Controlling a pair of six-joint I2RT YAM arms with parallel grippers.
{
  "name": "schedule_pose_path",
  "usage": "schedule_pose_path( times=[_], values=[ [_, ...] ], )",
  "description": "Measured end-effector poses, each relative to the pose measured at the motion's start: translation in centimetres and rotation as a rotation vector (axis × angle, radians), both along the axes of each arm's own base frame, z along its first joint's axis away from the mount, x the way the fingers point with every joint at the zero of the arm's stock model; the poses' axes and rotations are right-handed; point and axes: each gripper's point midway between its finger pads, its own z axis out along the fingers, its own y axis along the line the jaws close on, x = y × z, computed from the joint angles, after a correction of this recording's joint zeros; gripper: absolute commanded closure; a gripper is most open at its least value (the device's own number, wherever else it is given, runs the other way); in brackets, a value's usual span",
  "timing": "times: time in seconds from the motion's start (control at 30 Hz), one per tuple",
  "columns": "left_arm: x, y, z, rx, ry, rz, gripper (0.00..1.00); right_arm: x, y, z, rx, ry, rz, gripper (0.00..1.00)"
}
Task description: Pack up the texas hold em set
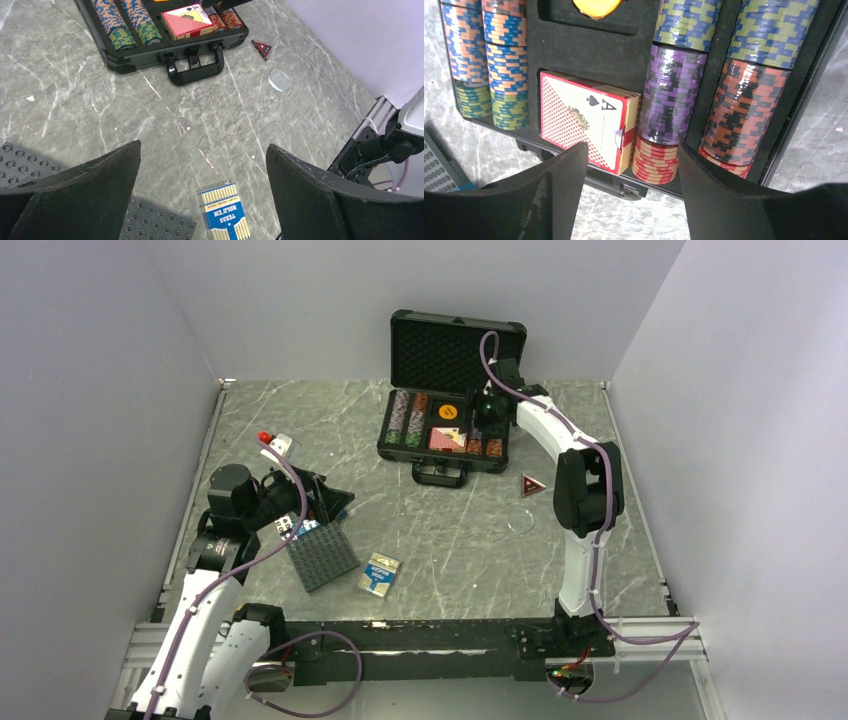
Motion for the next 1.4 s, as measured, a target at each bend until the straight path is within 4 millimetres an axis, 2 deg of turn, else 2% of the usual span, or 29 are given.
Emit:
schedule_pose_path(
  times=[0.17, 0.5, 0.73, 1.07, 1.4],
  values=[
    [0.0, 0.0, -0.1, 0.002, 0.004, 0.0, 0.01, -0.6, 0.9, -0.3, -0.006, 0.011, 0.024, 0.45],
    [0.0, 0.1, -0.3, 0.005, 0.011, 0.006, 0.01, -1.6, 2.8, -0.8, -0.019, 0.021, 0.067, 0.58],
    [0.0, 0.1, -0.3, 0.006, 0.011, 0.008, 0.01, -1.6, 2.6, -2.0, -0.028, 0.046, 0.062, 0.59],
    [0.0, 0.1, -0.3, 0.006, 0.011, 0.008, 0.01, -1.5, 2.7, -2.1, -0.029, 0.05, 0.064, 0.61],
    [0.0, 0.1, -0.3, 0.006, 0.011, 0.008, 0.01, -0.9, 3.8, -2.5, -0.009, 0.073, 0.1, 0.61]
  ],
)
